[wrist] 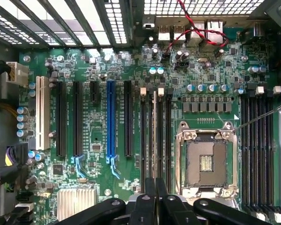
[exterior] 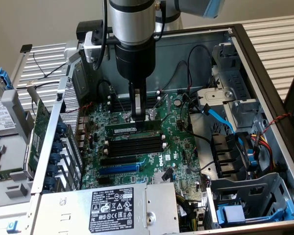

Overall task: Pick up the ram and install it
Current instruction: 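Insert the ram into the slot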

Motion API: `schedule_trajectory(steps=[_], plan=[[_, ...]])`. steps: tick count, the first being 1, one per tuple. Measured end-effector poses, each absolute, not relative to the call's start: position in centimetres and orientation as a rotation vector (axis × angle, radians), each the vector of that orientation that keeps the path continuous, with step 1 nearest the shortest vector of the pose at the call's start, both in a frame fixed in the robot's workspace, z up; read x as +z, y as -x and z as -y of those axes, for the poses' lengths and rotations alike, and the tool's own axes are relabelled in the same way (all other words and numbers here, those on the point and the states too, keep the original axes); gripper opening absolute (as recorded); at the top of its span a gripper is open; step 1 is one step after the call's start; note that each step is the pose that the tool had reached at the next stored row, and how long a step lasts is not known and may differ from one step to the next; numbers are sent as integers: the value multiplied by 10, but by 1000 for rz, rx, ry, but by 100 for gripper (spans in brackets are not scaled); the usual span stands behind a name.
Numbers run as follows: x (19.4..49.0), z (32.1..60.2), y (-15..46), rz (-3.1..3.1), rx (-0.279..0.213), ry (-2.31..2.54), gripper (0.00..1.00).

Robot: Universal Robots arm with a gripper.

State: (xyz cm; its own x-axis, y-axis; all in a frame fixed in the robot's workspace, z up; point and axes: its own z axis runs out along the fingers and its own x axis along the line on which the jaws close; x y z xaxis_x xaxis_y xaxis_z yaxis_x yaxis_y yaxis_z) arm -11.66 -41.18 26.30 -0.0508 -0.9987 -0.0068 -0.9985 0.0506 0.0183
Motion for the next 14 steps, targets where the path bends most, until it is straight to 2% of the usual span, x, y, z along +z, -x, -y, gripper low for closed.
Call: schedule_trajectory(steps=[14], plan=[[257,414,117,2269,-22,-2156,13]])
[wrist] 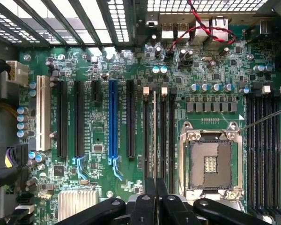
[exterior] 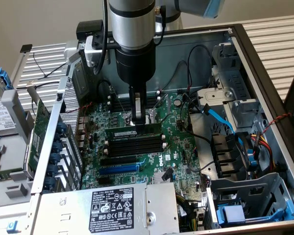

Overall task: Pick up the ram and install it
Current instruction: 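Insert the ram into the slot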

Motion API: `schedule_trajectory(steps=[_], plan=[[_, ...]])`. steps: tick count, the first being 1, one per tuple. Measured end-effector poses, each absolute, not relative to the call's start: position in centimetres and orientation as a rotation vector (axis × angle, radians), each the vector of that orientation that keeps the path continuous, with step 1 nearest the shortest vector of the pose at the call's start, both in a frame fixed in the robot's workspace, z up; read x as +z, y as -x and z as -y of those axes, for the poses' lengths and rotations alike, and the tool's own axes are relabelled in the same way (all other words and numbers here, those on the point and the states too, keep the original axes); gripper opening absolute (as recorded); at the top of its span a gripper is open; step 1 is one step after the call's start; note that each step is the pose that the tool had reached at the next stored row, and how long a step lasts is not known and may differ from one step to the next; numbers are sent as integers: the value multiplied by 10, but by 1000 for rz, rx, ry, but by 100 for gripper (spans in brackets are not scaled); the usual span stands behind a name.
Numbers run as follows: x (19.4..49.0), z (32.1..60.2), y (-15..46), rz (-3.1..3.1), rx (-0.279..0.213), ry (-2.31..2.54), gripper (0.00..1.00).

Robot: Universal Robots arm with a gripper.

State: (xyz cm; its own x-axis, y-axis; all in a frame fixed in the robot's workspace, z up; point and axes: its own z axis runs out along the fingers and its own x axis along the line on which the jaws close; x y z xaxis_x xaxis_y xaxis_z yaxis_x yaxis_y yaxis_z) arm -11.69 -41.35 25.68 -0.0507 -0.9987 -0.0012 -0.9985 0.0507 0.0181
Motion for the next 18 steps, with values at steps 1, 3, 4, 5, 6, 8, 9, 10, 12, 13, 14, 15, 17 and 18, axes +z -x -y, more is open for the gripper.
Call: schedule_trajectory(steps=[1,3,4,5,6,8,9,10,12,13,14,15,17,18], plan=[[255,414,117,2269,-22,-2156,13],[253,414,117,2268,-21,-2156,13],[252,414,117,2268,-21,-2156,13],[251,414,117,2268,-21,-2156,13],[251,414,117,2268,-21,-2156,13],[250,415,117,2269,-21,-2156,13],[250,415,117,2268,-21,-2156,13],[250,415,117,2269,-21,-2156,13],[248,415,117,2269,-21,-2156,13],[248,415,117,2268,-21,-2156,13],[247,415,117,2268,-21,-2156,13],[246,415,117,2269,-21,-2156,13],[245,416,117,2269,-20,-2156,13],[245,416,117,2269,-20,-2156,13]])
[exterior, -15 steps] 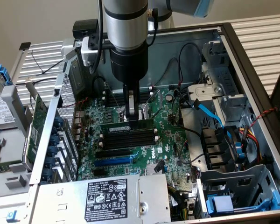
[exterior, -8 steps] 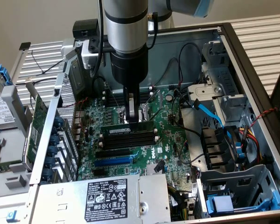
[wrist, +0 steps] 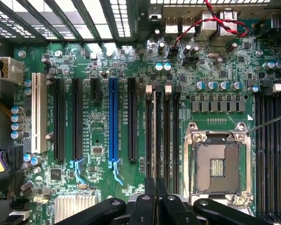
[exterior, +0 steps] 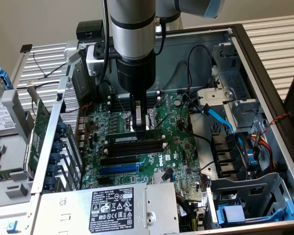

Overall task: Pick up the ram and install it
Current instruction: 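Insert the ram into the slot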

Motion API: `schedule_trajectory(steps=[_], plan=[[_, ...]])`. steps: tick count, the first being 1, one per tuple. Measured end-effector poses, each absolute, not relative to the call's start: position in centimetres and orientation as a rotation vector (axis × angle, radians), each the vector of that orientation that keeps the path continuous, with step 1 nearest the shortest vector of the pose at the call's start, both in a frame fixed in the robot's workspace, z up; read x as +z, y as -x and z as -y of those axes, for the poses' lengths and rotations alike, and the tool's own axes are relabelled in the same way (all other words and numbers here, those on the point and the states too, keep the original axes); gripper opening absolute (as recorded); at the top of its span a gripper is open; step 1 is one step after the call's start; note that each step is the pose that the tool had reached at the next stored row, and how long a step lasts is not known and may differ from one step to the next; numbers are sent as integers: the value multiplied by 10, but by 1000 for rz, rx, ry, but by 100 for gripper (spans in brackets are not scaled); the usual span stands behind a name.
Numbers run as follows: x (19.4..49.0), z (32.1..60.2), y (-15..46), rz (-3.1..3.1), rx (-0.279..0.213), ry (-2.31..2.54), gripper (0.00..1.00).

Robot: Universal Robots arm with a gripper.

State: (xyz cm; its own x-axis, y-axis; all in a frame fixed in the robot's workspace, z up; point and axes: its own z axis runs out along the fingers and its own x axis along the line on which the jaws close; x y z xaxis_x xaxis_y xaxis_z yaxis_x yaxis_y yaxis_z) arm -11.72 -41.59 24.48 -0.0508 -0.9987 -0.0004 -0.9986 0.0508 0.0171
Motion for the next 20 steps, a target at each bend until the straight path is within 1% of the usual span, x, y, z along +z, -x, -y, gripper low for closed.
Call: schedule_trajectory(steps=[20], plan=[[241,419,118,2273,-12,-2160,13]])
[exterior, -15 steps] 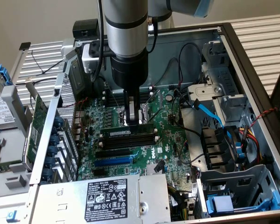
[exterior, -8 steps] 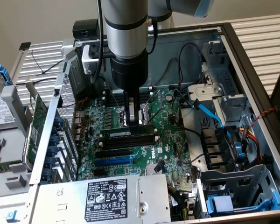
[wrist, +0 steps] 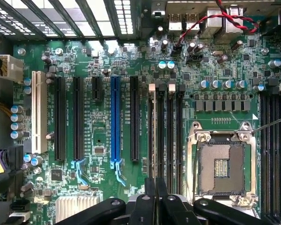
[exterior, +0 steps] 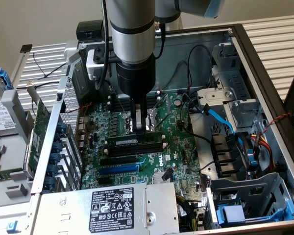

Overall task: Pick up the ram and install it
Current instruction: 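Insert the ram into the slot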

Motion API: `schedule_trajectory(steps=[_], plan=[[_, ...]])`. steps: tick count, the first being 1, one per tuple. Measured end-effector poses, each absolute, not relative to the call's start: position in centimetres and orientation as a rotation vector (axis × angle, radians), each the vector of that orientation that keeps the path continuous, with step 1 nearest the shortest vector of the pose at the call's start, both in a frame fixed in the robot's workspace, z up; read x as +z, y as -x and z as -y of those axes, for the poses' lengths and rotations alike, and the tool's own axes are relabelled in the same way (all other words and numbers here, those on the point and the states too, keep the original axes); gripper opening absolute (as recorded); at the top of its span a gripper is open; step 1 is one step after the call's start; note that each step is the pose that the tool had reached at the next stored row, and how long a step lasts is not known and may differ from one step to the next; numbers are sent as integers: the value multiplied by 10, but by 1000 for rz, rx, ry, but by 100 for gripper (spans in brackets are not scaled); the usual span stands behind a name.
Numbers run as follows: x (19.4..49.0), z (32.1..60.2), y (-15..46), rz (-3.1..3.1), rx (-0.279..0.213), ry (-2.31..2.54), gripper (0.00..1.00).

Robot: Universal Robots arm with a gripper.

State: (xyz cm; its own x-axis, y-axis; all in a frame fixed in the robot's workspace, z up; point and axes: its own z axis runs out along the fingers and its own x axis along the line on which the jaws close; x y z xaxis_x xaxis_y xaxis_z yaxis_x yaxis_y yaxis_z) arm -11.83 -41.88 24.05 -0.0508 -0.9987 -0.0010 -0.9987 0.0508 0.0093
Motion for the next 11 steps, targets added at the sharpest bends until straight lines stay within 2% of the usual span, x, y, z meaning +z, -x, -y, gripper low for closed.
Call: schedule_trajectory(steps=[11], plan=[[239,420,119,2274,-10,-2161,13]])
